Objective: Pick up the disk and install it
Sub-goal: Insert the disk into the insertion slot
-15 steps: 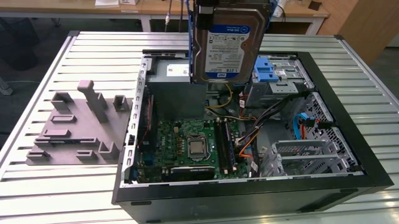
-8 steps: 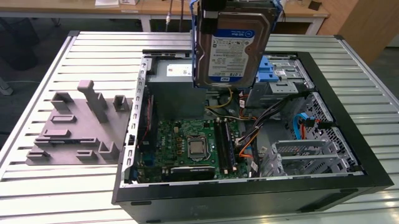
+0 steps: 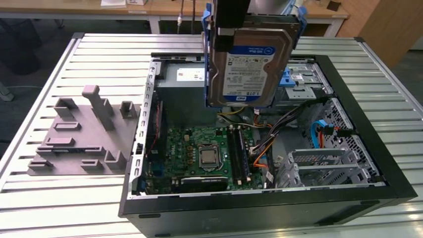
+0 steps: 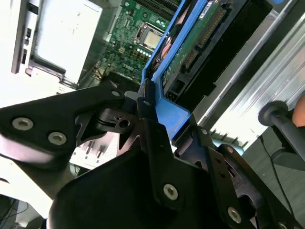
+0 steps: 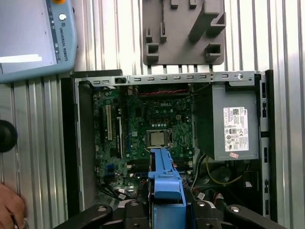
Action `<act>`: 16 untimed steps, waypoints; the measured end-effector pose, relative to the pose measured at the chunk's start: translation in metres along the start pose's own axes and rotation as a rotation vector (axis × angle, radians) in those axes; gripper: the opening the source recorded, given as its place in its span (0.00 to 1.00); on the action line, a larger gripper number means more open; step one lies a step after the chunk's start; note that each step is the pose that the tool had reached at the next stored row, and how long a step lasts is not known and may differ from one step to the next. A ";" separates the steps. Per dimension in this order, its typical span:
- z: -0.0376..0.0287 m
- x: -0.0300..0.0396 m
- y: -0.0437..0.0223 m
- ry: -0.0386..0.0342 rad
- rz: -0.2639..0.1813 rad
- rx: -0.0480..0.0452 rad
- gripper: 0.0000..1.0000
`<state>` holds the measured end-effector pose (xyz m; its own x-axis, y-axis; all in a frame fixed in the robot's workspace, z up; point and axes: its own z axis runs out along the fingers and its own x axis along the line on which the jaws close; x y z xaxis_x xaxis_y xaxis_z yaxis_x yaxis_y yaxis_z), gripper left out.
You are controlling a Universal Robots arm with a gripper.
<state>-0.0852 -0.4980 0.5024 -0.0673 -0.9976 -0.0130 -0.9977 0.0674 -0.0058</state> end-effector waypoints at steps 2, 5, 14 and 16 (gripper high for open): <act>0.0005 0.0029 -0.0020 -0.0001 0.000 0.0000 0.36; 0.0013 0.0047 -0.0073 0.0001 0.000 -0.0003 0.36; 0.0056 0.0287 -0.0100 -0.0001 0.000 -0.0002 0.36; 0.0062 0.0358 -0.0105 -0.0001 0.000 -0.0003 0.36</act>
<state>-0.0771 -0.5344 0.4958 -0.0672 -0.9977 -0.0131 -0.9977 0.0673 -0.0055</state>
